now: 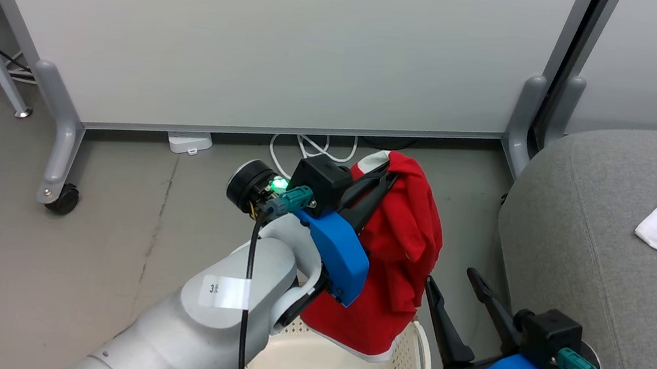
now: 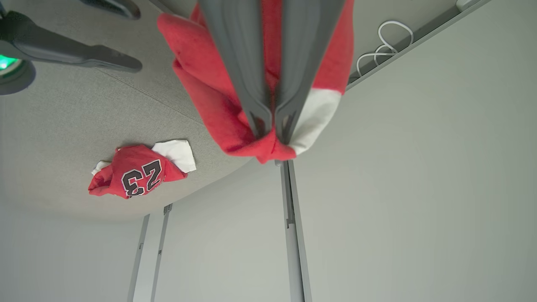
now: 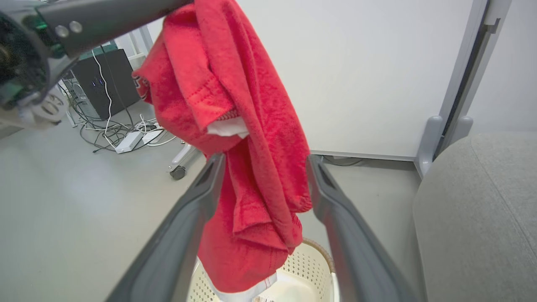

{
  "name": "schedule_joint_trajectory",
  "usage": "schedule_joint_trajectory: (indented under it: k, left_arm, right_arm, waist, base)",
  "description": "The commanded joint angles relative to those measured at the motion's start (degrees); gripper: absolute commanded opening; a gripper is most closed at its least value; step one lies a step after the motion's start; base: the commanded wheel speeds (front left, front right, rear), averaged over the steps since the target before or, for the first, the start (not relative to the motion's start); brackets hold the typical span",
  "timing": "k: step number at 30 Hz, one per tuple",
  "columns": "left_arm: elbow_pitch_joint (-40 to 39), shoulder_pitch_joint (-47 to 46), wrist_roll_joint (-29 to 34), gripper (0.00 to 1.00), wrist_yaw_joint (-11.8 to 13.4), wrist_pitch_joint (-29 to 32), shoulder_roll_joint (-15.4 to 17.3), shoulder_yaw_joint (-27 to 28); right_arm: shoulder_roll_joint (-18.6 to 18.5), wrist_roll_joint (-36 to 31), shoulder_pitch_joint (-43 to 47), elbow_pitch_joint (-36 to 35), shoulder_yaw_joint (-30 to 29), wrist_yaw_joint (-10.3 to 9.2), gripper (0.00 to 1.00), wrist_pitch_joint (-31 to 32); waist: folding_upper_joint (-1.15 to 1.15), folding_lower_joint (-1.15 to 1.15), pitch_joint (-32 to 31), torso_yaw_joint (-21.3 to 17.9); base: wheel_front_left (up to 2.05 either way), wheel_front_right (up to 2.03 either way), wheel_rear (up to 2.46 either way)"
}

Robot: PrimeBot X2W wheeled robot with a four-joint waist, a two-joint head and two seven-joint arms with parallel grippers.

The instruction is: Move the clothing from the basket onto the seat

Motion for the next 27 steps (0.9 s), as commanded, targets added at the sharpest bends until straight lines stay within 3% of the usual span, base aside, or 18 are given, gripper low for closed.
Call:
schedule_joint_trajectory:
  k: [1, 8, 27]
  left_arm:
    - [0.09, -0.87, -0.52, 0.0, 0.29, -0.47, -0.01, -0.4]
    - [-0.43, -1.62, -2.28, 0.0, 0.49, -0.87, -0.01, -2.57]
    - [-1.56, -2.44, -6.12, 0.0, 1.16, -1.45, -0.01, -7.95]
  right_arm:
    - [0.11, -0.14, -0.45, 0.42, 0.45, 0.02, 1.0, 0.23]
    - [-0.81, 0.38, -5.64, 4.89, 3.45, 0.01, 1.0, 0.84]
    - [0.43, 3.96, -21.14, 24.97, 11.42, 0.01, 1.0, -3.76]
  waist:
    - [-0.01, 0.0, 0.09, -0.04]
    - [-0.01, 0.0, 0.46, 0.15]
    - [-0.01, 0.0, -0.87, 0.86]
  base:
    - [0.0, 0.0, 0.0]
    - [0.0, 0.0, 0.0]
    - [0.0, 0.0, 0.0]
